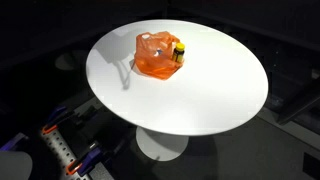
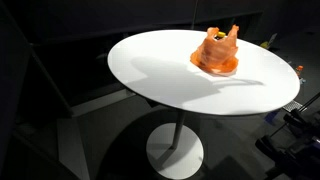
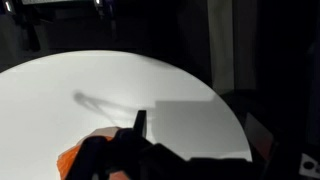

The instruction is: Put the bottle with the yellow lid on the table

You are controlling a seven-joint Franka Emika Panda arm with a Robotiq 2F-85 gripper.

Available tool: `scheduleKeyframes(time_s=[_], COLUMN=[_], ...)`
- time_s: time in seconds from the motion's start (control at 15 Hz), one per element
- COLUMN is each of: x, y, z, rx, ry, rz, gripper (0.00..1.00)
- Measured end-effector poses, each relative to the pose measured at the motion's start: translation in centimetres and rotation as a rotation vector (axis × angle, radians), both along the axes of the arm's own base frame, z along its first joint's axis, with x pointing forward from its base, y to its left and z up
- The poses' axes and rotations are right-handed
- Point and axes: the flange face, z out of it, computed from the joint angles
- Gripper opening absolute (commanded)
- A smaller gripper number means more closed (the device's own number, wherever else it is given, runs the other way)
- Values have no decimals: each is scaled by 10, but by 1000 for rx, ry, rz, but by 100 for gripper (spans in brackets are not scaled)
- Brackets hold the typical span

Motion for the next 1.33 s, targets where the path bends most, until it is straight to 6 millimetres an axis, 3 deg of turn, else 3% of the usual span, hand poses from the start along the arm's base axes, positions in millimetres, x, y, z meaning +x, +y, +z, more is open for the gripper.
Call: scheduleKeyframes(time_s=[0.47, 0.67, 1.07, 1.33], x=[0, 8, 45, 81], y=[0, -10, -63, -110], z=[0, 13, 53, 53], rx=[0, -25, -94, -115], ry=[-1, -32, -110, -104], rz=[-1, -14, -101, -173], gripper=[100, 100, 100, 100])
